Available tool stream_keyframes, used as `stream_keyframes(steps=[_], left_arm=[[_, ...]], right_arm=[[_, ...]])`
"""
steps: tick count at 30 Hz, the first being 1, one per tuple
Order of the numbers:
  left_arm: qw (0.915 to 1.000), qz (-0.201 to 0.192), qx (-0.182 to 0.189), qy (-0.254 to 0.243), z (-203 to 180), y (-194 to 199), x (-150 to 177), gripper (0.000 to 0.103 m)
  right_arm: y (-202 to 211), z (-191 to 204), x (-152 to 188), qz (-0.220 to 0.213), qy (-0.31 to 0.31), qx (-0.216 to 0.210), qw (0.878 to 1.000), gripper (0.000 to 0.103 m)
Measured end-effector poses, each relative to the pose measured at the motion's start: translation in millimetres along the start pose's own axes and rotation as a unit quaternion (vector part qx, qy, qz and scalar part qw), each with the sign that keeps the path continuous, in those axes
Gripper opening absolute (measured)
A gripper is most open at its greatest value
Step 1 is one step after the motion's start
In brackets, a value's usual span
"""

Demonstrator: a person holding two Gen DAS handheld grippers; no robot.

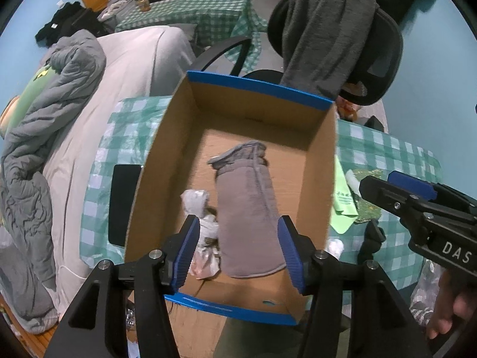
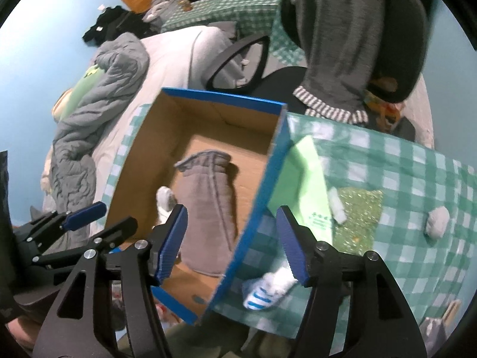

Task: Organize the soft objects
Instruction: 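Withdraw both tools from the box back over the table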

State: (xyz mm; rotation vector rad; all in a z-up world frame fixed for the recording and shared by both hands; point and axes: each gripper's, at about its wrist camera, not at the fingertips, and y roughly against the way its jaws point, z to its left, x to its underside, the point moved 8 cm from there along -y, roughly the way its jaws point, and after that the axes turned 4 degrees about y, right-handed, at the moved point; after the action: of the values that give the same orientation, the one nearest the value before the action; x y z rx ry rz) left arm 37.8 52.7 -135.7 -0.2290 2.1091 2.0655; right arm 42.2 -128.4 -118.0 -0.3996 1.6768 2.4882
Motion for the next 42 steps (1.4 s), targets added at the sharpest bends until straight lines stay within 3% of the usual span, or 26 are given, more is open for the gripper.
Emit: stream_keyframes(steps=[15,30,42], left_arm=[[0.998,0.007,0.022,-0.058,-66,-5,3,0.06],[0.9903,0.042,0.062,-0.117,-138,-37,16,0.064],[0.986,0.065,0.052,-0.144,-160,-65,25,0.064]], right_arm=[[25,-75,23,-0.006,-0.063,0.032,0.997,0.064],[37,-146,62,0.007,-0.116,0.072,0.991,0.067],[41,-179,84,0.016,-0.141,0.084,0.986,0.067]])
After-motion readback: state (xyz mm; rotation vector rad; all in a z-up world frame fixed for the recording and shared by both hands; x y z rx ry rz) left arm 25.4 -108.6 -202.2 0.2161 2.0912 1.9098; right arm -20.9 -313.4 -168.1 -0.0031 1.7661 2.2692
